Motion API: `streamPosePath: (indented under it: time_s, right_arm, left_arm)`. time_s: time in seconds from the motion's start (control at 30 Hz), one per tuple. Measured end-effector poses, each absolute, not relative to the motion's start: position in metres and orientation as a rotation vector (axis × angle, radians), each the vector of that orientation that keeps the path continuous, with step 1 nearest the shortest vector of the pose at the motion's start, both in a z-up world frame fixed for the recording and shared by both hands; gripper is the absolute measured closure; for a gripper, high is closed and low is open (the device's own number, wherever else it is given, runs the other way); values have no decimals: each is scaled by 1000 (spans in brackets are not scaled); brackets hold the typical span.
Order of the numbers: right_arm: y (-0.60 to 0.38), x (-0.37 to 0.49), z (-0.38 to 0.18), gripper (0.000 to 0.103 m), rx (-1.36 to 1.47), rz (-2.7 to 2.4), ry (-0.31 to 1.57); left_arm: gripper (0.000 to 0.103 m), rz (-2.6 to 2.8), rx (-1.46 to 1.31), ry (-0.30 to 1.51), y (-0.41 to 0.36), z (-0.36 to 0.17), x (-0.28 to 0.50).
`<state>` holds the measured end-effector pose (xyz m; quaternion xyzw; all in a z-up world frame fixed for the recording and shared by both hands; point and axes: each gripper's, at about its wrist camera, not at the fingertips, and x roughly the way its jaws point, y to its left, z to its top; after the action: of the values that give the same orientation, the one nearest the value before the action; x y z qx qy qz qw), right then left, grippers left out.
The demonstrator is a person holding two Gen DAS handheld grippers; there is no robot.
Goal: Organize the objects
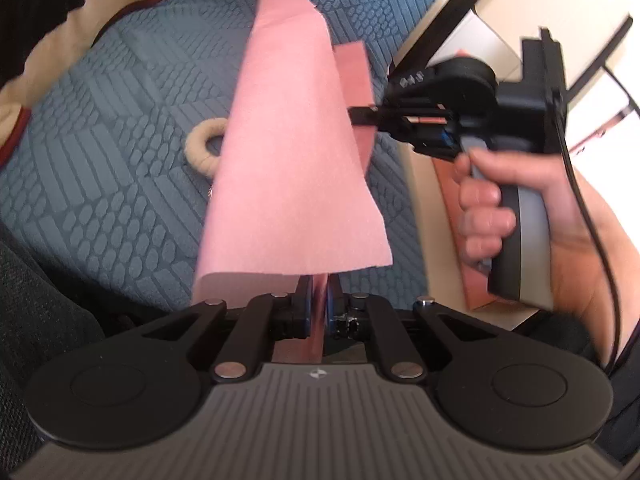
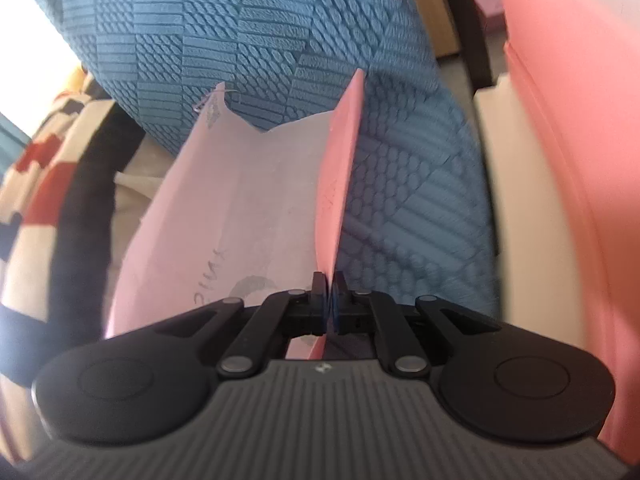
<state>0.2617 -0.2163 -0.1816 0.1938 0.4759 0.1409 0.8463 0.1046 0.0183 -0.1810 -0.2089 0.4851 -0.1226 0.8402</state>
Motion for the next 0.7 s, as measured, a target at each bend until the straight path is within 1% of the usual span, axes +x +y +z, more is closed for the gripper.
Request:
streamPosePath:
  time_s: [0.17, 0.33, 0.5, 0.7]
  right_arm:
    - [-222, 252, -171, 97, 331, 227, 972]
    - [-223, 254, -175, 97, 318, 212, 988]
    - [-221, 256, -177, 97, 306, 213, 988]
    - [-219, 252, -176, 94, 295, 207, 969]
  left_arm:
    - [94, -286, -587, 1045, 30, -186, 106]
    - [95, -290, -683, 1077, 39, -197, 112]
    - [94, -272, -723, 1085, 44, -198, 114]
    - [94, -259, -736, 1095, 44, -197, 115]
